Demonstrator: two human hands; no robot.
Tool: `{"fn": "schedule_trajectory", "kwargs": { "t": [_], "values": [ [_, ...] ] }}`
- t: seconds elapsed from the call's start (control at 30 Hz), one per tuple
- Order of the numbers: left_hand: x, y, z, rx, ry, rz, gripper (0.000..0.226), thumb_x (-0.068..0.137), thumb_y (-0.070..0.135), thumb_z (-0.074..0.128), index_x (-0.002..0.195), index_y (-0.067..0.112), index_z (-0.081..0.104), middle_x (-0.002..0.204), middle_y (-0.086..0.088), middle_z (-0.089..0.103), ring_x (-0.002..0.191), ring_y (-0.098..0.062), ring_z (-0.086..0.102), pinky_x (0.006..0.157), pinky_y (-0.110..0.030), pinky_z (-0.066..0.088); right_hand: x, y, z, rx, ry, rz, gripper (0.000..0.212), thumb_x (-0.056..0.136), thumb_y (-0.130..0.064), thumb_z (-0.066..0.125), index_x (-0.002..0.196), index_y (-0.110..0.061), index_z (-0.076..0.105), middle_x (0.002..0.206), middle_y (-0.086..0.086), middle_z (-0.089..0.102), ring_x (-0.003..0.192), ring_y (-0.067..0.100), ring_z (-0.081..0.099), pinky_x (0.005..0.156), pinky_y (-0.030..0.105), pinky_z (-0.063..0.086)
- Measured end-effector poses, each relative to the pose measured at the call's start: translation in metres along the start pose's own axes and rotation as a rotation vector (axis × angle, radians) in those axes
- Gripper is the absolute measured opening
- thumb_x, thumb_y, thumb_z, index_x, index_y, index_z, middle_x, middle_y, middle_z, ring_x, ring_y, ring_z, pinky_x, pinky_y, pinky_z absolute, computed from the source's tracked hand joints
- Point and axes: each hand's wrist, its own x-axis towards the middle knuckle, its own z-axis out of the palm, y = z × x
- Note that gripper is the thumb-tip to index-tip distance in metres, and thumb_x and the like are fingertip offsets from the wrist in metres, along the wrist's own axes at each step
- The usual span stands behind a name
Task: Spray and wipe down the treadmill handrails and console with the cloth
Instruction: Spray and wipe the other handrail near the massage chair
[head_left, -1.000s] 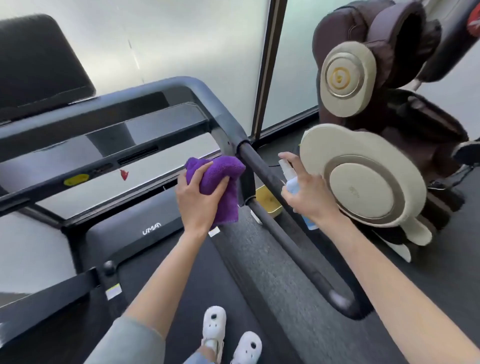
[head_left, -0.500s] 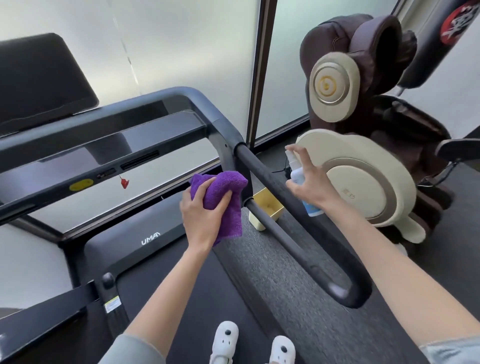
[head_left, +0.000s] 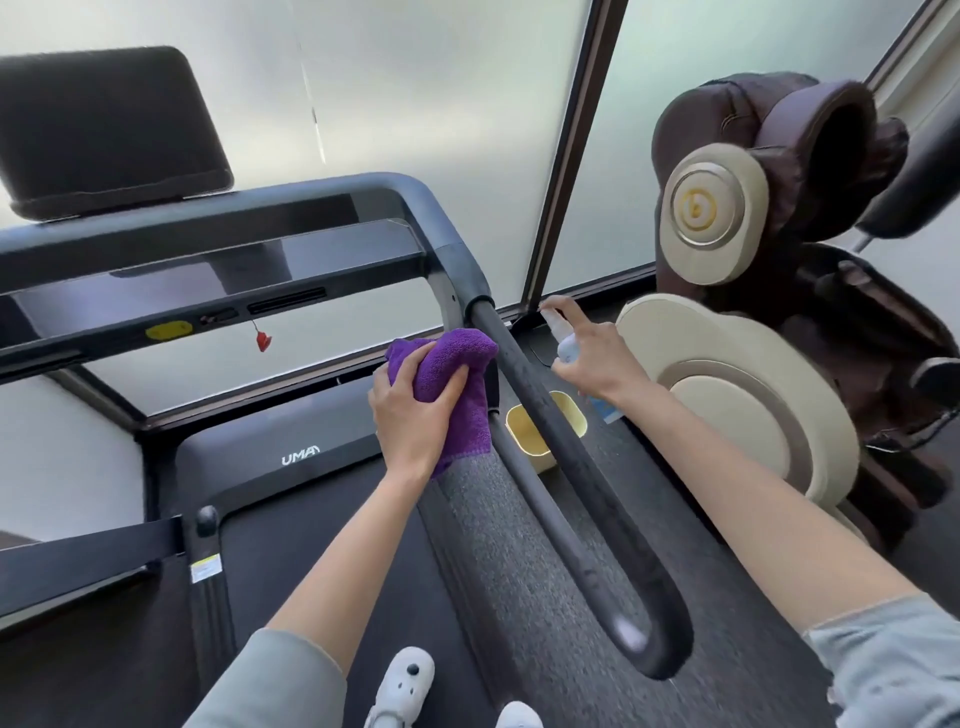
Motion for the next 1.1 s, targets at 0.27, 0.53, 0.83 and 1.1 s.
{"fn": "schedule_trajectory", "kwargs": {
  "t": [0.27, 0.53, 0.83, 1.1],
  "values": [
    [0.003, -0.002, 0.010, 0.033, 0.026, -0.019, 0.046, 0.080, 0.050, 0.072, 0.123, 0.038, 0.061, 0.124, -0.004, 0.052, 0.121, -0.024, 0.047, 0.094, -0.026, 0.034, 0.016, 0.009, 0.006, -0.017, 0.131, -0.067, 0.060, 0.079, -0.005, 0.057, 0.123, -0.037, 0.032, 0.065, 0.006, 0.051, 0.065, 0.037, 0.055, 0.066, 0.044, 0.054],
    [0.007, -0.003, 0.008, 0.015, 0.090, -0.044, 0.046, 0.079, 0.050, 0.073, 0.122, 0.039, 0.061, 0.120, -0.001, 0.050, 0.119, -0.023, 0.048, 0.095, -0.026, 0.035, 0.020, 0.016, 0.003, 0.011, 0.076, -0.071, 0.065, 0.078, -0.006, 0.056, 0.126, -0.042, 0.030, 0.068, 0.007, 0.052, 0.072, 0.040, 0.057, 0.071, 0.049, 0.054],
    [-0.016, -0.001, 0.019, 0.033, 0.081, -0.054, 0.047, 0.080, 0.049, 0.072, 0.124, 0.037, 0.061, 0.123, -0.005, 0.052, 0.119, -0.024, 0.047, 0.095, -0.025, 0.034, -0.032, 0.043, -0.001, 0.151, 0.102, -0.161, 0.067, 0.077, 0.000, 0.060, 0.131, -0.035, 0.040, 0.052, 0.001, 0.045, 0.050, 0.019, 0.048, 0.058, 0.037, 0.047],
    [-0.044, 0.000, 0.033, 0.040, 0.083, -0.060, 0.047, 0.079, 0.053, 0.071, 0.123, 0.039, 0.062, 0.122, -0.004, 0.051, 0.121, -0.024, 0.047, 0.097, -0.029, 0.037, -0.057, 0.058, 0.003, 0.132, 0.121, -0.165, 0.066, 0.075, 0.000, 0.061, 0.121, -0.041, 0.037, 0.047, -0.008, 0.038, 0.047, 0.016, 0.042, 0.061, 0.029, 0.037]
  ]
}}
